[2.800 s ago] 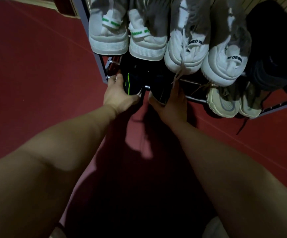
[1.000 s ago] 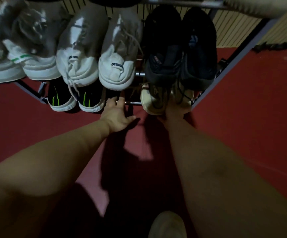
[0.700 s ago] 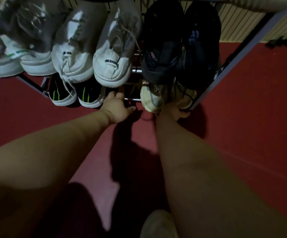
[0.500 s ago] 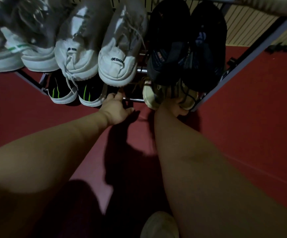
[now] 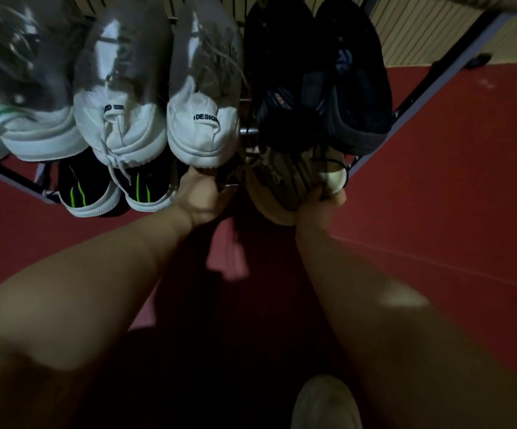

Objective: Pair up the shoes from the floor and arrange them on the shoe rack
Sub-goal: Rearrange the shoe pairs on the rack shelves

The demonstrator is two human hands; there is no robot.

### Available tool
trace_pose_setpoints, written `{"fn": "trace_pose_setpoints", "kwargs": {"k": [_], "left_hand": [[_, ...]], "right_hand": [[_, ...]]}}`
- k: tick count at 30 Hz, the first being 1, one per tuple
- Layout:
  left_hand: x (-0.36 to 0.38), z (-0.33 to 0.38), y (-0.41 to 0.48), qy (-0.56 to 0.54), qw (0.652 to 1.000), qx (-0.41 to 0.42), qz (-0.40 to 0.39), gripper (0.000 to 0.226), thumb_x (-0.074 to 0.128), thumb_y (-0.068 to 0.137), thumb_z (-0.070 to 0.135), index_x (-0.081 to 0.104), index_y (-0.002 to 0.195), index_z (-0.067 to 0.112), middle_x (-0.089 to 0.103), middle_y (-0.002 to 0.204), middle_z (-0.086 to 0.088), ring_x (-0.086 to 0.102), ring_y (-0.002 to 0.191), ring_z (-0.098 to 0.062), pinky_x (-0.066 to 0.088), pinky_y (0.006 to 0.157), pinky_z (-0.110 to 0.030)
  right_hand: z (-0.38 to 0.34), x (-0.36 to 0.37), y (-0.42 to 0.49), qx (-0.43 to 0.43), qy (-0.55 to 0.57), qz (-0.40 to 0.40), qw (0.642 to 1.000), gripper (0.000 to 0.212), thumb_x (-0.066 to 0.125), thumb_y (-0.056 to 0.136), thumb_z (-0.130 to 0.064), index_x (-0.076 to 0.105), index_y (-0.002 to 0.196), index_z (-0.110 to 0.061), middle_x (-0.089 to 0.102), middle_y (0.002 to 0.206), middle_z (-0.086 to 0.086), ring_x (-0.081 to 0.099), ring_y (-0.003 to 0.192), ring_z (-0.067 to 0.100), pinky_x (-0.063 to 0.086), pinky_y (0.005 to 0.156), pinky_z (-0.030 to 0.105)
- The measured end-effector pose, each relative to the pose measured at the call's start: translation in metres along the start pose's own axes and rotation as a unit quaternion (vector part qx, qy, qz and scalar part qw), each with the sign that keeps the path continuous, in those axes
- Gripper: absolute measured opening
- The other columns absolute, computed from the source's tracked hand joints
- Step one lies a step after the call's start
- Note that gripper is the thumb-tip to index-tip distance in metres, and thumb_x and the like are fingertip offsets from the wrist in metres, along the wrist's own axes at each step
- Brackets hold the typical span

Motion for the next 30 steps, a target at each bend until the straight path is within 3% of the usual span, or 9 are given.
{"fn": "trace_pose_setpoints", "kwargs": {"k": [2, 7, 11, 16, 18, 20, 25, 28, 30], "left_hand": [[-0.003, 0.0, 0.002, -0.01, 1.0, 0.025, -0.001, 0.067, 0.044, 0.078, 0.054, 0.055, 0.127, 0.009, 0.057, 0.129, -0.017, 0.052, 0.118, -0.035, 0.044, 0.096, -0.037], [-0.007, 0.01, 0.006, 0.0, 0.998, 0.059, 0.007, 0.059, 0.052, 0.079, 0.04, 0.055, 0.123, 0.0, 0.059, 0.121, -0.023, 0.053, 0.115, -0.04, 0.042, 0.096, -0.043], [-0.007, 0.019, 0.005, 0.032, 0.993, 0.117, -0.001, 0.072, 0.056, 0.085, 0.036, 0.033, 0.142, 0.0, 0.036, 0.144, -0.026, 0.032, 0.134, -0.043, 0.028, 0.109, -0.046], [0.002, 0.017, 0.002, 0.052, 0.98, 0.185, -0.05, 0.109, 0.033, 0.065, 0.074, 0.014, 0.15, 0.007, 0.019, 0.155, -0.019, 0.015, 0.143, -0.034, 0.015, 0.116, -0.042], [0.006, 0.014, 0.0, 0.059, 0.97, 0.224, -0.072, 0.117, 0.026, 0.062, 0.087, 0.01, 0.151, 0.013, 0.014, 0.157, -0.014, 0.013, 0.144, -0.03, 0.014, 0.117, -0.044], [0.006, 0.015, -0.006, 0.06, 0.962, 0.255, -0.082, 0.123, 0.015, 0.058, 0.095, 0.009, 0.151, 0.015, 0.013, 0.157, -0.011, 0.011, 0.144, -0.028, 0.01, 0.116, -0.036], [-0.001, 0.013, -0.014, 0.013, 0.958, 0.215, -0.191, 0.119, 0.029, 0.057, 0.091, -0.001, 0.15, 0.025, 0.0, 0.159, -0.002, -0.003, 0.145, -0.017, 0.001, 0.11, -0.023], [-0.004, 0.002, -0.013, -0.017, 0.949, 0.199, -0.243, 0.11, 0.058, 0.068, 0.073, -0.002, 0.149, 0.029, 0.009, 0.157, 0.005, 0.007, 0.144, -0.012, 0.008, 0.115, -0.022], [-0.001, -0.006, -0.017, -0.027, 0.925, 0.173, -0.338, 0.118, 0.072, 0.066, 0.062, -0.005, 0.149, 0.028, 0.011, 0.149, 0.015, 0.016, 0.136, 0.0, 0.016, 0.106, -0.007]], "right_hand": [[0.007, -0.016, -0.002, -0.04, -0.011, -0.001, 0.999, 0.043, 0.041, 0.099, -0.013, 0.031, 0.14, -0.008, 0.058, 0.113, 0.012, 0.052, 0.093, 0.017, 0.037, 0.069, 0.02], [0.012, -0.051, -0.01, -0.07, -0.042, -0.07, 0.994, 0.043, 0.046, 0.097, -0.016, 0.032, 0.137, -0.008, 0.055, 0.112, 0.003, 0.052, 0.099, 0.015, 0.039, 0.075, 0.02], [-0.002, -0.075, 0.0, -0.087, -0.102, -0.101, 0.986, 0.041, 0.046, 0.097, -0.018, 0.032, 0.136, -0.012, 0.054, 0.109, 0.0, 0.051, 0.099, 0.014, 0.035, 0.077, 0.016], [-0.015, -0.111, 0.015, -0.106, -0.165, -0.155, 0.968, 0.031, 0.049, 0.095, -0.015, 0.043, 0.126, -0.018, 0.058, 0.096, -0.003, 0.054, 0.089, 0.013, 0.042, 0.077, 0.023], [-0.017, -0.122, 0.021, -0.099, -0.18, -0.187, 0.961, 0.029, 0.048, 0.095, -0.014, 0.044, 0.123, -0.021, 0.058, 0.09, -0.008, 0.055, 0.084, 0.011, 0.044, 0.076, 0.026], [-0.02, -0.129, 0.025, -0.089, -0.198, -0.227, 0.949, 0.029, 0.048, 0.096, -0.014, 0.046, 0.123, -0.025, 0.06, 0.09, -0.008, 0.058, 0.079, 0.009, 0.047, 0.07, 0.024], [-0.035, -0.124, 0.029, -0.061, -0.237, -0.385, 0.89, 0.035, 0.045, 0.097, -0.007, 0.045, 0.124, -0.028, 0.062, 0.094, -0.005, 0.06, 0.081, 0.01, 0.052, 0.064, 0.013], [-0.043, -0.104, 0.025, -0.106, -0.301, -0.459, 0.829, 0.037, 0.048, 0.096, -0.006, 0.045, 0.126, -0.028, 0.06, 0.103, -0.01, 0.058, 0.092, 0.005, 0.048, 0.077, 0.009], [-0.046, -0.087, 0.019, -0.161, -0.351, -0.495, 0.778, 0.026, 0.051, 0.095, -0.014, 0.049, 0.118, -0.027, 0.057, 0.106, -0.01, 0.054, 0.097, 0.004, 0.043, 0.087, 0.017]]}}
Point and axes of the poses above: each hand's wrist, its own y-axis towards the middle knuckle, its own x-axis out of the palm, z = x × y, the point moved 2 cm from there along y, towards the middle knuckle
